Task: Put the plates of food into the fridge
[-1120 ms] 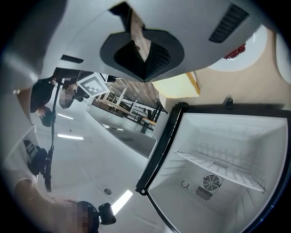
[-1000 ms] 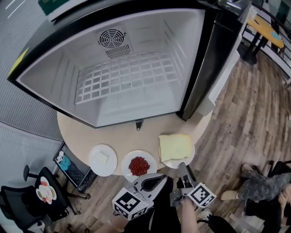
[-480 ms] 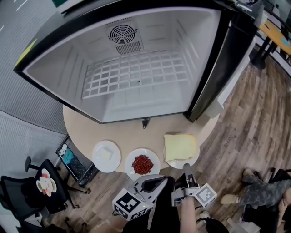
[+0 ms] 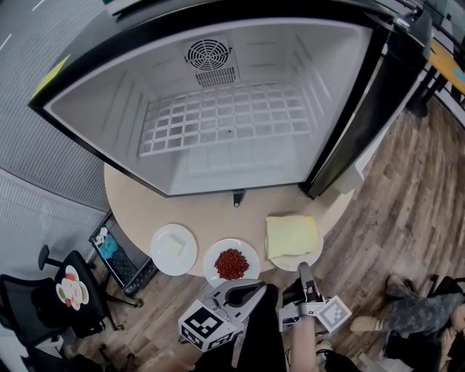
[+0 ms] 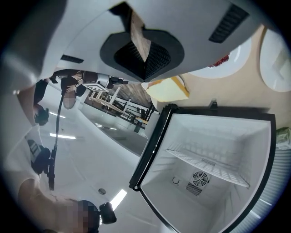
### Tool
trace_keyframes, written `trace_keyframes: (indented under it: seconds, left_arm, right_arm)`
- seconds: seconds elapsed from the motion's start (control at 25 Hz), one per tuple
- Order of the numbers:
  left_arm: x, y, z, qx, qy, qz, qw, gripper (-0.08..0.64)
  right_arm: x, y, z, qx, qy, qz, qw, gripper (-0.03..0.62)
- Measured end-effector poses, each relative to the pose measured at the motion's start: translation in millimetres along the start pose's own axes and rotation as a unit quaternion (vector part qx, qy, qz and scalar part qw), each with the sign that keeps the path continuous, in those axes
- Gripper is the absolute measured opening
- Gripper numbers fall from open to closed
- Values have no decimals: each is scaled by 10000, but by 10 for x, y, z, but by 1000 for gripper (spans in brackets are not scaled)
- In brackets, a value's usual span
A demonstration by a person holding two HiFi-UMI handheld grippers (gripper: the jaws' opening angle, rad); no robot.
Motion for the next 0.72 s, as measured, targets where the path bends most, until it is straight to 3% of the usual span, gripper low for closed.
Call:
trace_keyframes:
  seconds: [0.2,0.48,0.72]
  left_arm:
    - [141,86,140,101,-137,-60,9998,5]
    - [390,187,357,145,-376,-205,9990,5]
    - [592,232,611,215,-593,-283,9976,5]
  right_arm:
    - [-27,200,-21,113,27,31,9999,17]
    - [14,604,-18,528,-3,-337,9980,18]
    - [73,1158,36,716,-33,-181,9973,17]
Point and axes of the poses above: the fingertips, and each gripper's own axes: z backward along the fingers, y to its left, x out of its top, the point moved 8 cm from there along z, backward along the fingers, and after that the axes turned 13 degrees about y, right-handed, at the moved point
